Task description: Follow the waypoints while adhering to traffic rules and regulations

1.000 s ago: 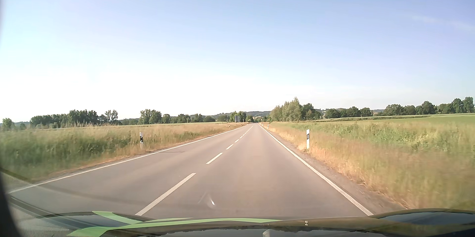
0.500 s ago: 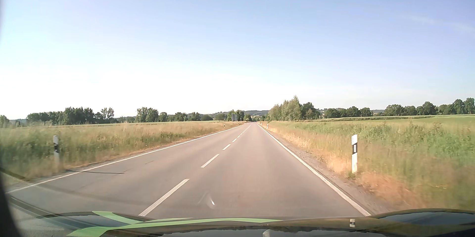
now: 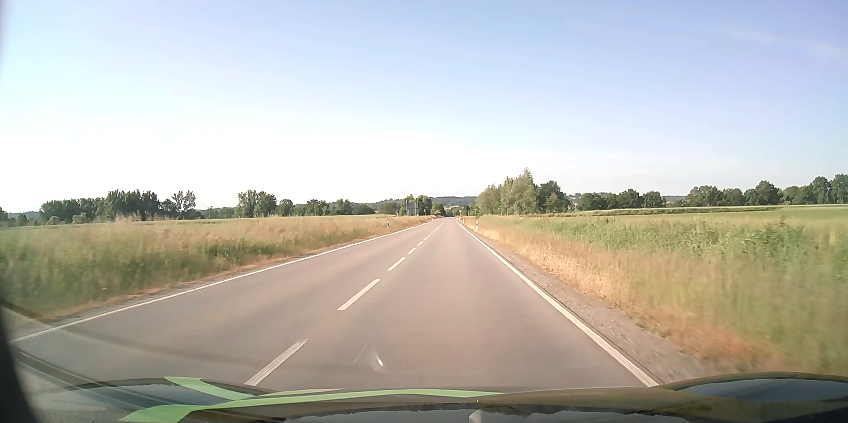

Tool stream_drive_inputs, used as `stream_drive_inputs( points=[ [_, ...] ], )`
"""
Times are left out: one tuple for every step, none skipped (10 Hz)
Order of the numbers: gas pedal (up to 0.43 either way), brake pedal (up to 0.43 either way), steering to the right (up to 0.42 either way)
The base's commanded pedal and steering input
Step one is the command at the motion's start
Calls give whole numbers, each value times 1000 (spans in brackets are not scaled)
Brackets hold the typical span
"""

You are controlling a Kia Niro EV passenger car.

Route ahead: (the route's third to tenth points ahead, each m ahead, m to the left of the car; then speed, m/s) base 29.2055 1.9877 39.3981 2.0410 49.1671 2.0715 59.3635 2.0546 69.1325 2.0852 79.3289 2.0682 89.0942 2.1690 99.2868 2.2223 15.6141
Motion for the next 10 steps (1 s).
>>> stream_drive_inputs(
  points=[
    [311,0,1],
    [319,0,1],
    [319,0,1],
    [319,0,0],
    [319,0,-2],
    [319,0,-3],
    [311,0,-3],
    [311,0,-3],
    [311,0,-3],
    [311,0,-3]
  ],
)
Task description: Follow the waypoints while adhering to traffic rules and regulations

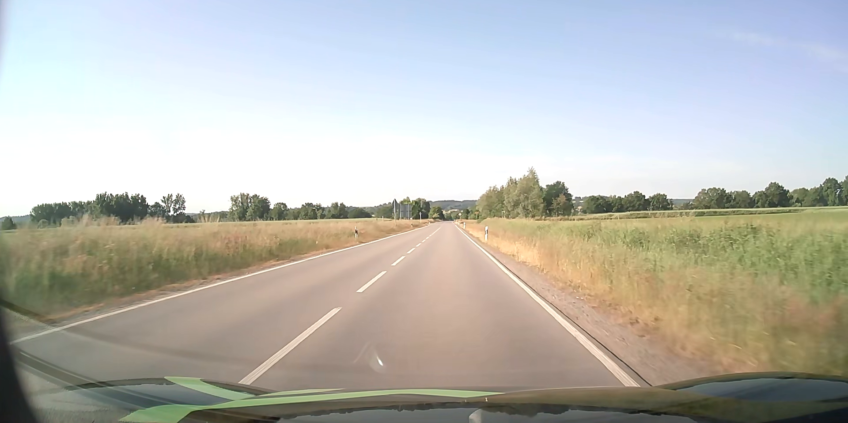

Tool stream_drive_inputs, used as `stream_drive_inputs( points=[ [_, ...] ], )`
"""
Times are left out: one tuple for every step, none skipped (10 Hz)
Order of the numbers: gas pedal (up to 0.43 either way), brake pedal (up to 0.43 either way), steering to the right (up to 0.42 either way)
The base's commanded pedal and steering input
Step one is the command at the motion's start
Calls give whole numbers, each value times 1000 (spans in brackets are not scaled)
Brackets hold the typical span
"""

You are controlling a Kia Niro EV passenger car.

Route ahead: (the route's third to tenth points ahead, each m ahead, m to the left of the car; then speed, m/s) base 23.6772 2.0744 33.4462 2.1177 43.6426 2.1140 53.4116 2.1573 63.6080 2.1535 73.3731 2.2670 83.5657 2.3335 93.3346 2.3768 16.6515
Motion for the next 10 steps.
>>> stream_drive_inputs(
  points=[
    [311,0,-3],
    [311,0,-3],
    [311,0,-3],
    [311,0,-3],
    [311,0,-3],
    [311,0,-3],
    [311,0,-3],
    [299,0,-4],
    [280,0,-8],
    [280,0,-11]
  ],
)
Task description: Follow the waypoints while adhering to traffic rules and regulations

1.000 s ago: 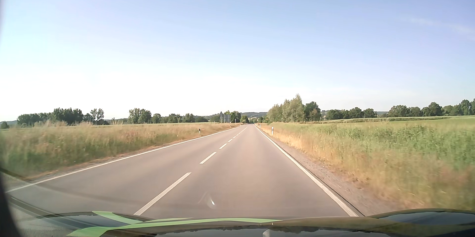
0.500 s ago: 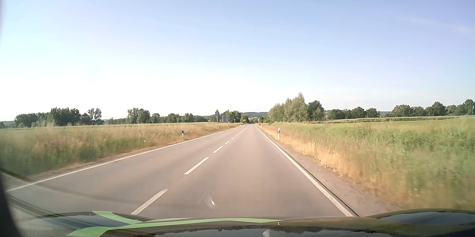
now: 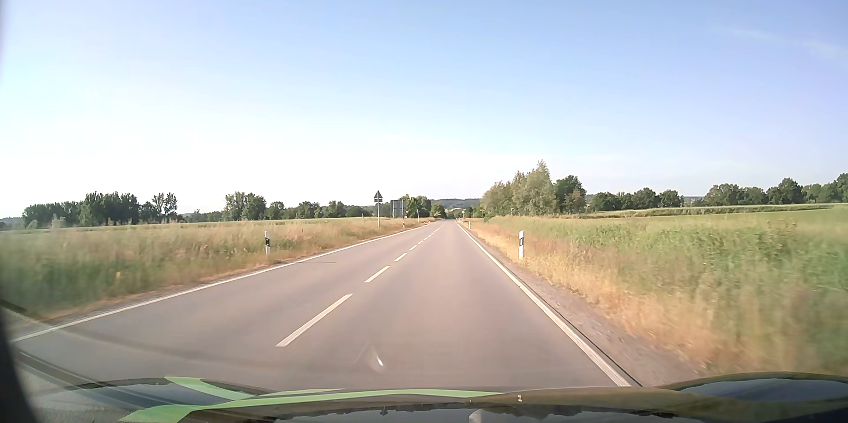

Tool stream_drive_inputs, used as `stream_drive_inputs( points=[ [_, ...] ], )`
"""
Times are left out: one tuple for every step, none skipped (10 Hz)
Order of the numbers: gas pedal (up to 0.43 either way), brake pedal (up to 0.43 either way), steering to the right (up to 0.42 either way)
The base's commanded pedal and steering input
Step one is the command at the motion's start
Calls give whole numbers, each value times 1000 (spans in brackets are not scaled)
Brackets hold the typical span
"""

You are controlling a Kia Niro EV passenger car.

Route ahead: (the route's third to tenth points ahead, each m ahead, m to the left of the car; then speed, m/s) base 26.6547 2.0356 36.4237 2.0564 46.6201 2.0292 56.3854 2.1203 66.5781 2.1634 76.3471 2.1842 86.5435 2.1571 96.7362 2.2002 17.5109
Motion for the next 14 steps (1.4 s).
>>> stream_drive_inputs(
  points=[
    [280,0,-11],
    [280,0,-9],
    [280,0,-8],
    [280,0,-8],
    [287,0,-8],
    [287,0,-7],
    [287,0,-6],
    [287,0,-5],
    [260,0,-5],
    [248,0,-5],
    [248,0,-5],
    [240,0,-4],
    [240,0,-2],
    [240,0,2]
  ],
)
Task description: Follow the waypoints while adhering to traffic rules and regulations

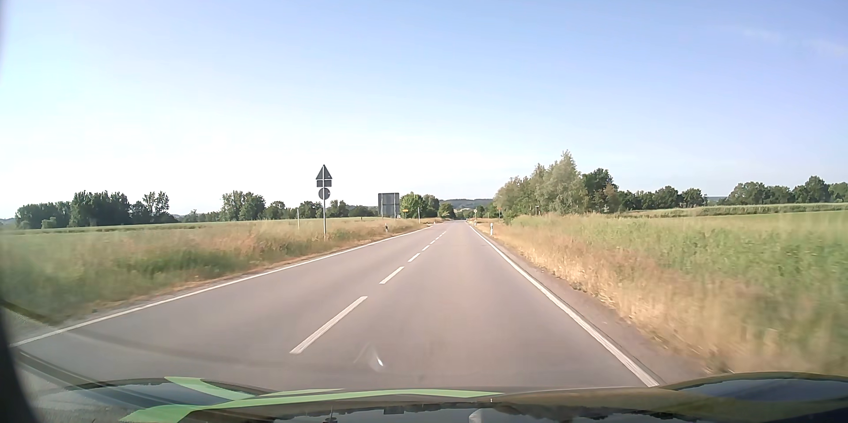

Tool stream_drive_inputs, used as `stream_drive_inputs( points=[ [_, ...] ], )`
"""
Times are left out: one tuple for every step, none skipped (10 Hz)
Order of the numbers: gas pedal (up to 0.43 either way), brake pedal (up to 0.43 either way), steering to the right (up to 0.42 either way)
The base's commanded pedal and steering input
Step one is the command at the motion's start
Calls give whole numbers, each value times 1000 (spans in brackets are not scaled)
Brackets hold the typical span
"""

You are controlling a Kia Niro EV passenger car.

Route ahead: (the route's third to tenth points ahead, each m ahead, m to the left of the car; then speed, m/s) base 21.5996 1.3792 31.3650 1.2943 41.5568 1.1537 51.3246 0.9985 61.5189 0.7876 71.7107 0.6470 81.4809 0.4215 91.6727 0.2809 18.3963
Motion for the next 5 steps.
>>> stream_drive_inputs(
  points=[
    [240,0,2],
    [240,0,2],
    [248,0,1],
    [248,0,0],
    [248,0,0]
  ],
)
